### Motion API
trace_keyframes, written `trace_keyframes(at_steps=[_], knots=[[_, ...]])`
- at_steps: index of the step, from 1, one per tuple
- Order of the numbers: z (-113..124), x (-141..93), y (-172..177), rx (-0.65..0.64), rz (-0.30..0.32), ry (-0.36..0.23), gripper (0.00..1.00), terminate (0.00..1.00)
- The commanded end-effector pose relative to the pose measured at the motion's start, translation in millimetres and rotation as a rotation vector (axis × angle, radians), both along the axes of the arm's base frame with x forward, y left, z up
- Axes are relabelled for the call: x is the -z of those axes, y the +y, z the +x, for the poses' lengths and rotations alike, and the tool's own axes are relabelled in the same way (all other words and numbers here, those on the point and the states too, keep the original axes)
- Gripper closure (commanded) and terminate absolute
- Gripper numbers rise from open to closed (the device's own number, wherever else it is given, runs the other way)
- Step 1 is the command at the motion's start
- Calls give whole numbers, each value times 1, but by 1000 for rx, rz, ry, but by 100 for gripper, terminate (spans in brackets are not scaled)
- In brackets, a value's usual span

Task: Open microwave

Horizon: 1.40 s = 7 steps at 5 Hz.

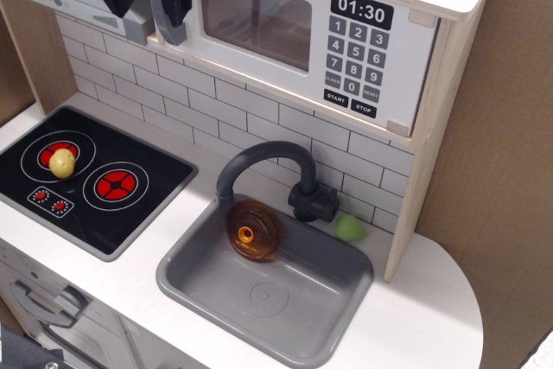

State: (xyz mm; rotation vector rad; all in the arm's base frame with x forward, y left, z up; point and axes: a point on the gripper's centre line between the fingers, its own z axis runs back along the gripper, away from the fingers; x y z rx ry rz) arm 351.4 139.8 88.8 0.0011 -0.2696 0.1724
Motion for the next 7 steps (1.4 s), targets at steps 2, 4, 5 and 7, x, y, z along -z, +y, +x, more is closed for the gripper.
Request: trace_keyframes(at_steps=[2,4,5,7], knots=[[30,-21,16,105,20,-75,0,0],[35,-23,17,185,-22,-48,100,0],[31,-23,16,187,-9,-48,100,0],[-6,-21,9,240,1,-51,100,0]])
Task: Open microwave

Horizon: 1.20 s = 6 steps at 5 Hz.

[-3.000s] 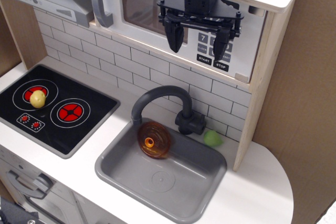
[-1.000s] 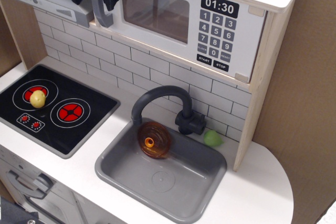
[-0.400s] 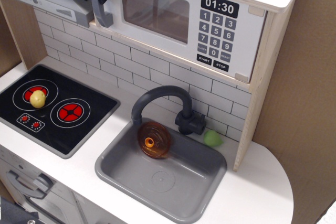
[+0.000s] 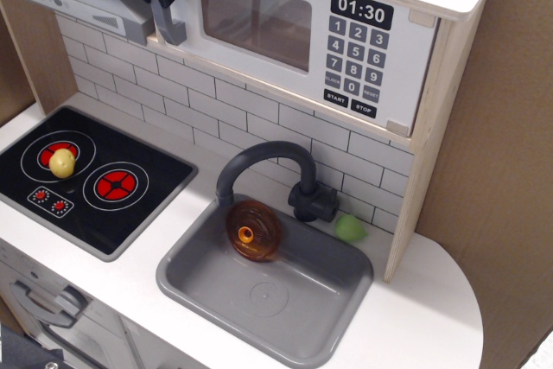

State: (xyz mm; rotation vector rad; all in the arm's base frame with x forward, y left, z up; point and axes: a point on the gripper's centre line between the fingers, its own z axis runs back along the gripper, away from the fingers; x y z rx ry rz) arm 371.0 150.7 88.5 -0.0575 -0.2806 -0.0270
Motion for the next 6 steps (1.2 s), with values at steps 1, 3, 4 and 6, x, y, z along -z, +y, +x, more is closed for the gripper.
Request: trace_keyframes(at_steps=[1,3,4,6], knots=[[-48,-23,-7,82,26,-42,100,0],[-82,-53,-47,49,-44,65,0,0],[-72,-89,-67,26,-141,87,0,0],[-17,-111,-61,-172,-183,45,0,0]])
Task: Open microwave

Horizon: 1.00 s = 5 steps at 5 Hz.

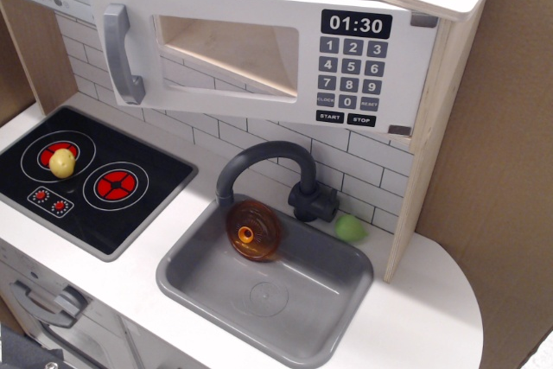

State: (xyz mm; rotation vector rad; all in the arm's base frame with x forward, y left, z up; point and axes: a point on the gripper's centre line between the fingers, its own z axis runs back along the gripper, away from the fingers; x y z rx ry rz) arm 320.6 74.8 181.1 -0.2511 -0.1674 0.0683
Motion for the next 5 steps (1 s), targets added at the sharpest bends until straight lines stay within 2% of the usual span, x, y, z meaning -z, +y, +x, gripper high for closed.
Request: trace_keyframes(at_steps=[1,2,3,4,5], knots=[[35,-5,26,-102,68,-67,0,0],[32,11,46,-109,130,-84,0,0],[27,26,58,-83,161,-58,0,0],[24,49,54,-86,233,-34,0,0],[18,75,37,-63,290,33,0,0]])
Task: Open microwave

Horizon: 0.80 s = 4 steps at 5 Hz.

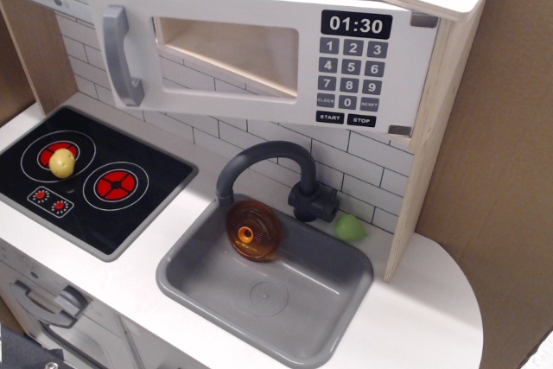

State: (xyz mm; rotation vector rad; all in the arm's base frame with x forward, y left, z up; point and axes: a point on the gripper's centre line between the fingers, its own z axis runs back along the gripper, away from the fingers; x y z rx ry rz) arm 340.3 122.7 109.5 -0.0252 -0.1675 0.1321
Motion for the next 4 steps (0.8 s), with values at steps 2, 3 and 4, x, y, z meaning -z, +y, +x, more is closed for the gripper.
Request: trace_keyframes(at_steps=[2,3,4], knots=[[-30,13,-65,161,42,104,0,0],[-36,13,-90,206,-30,88,0,0],[-39,17,-117,225,-82,64,0,0]])
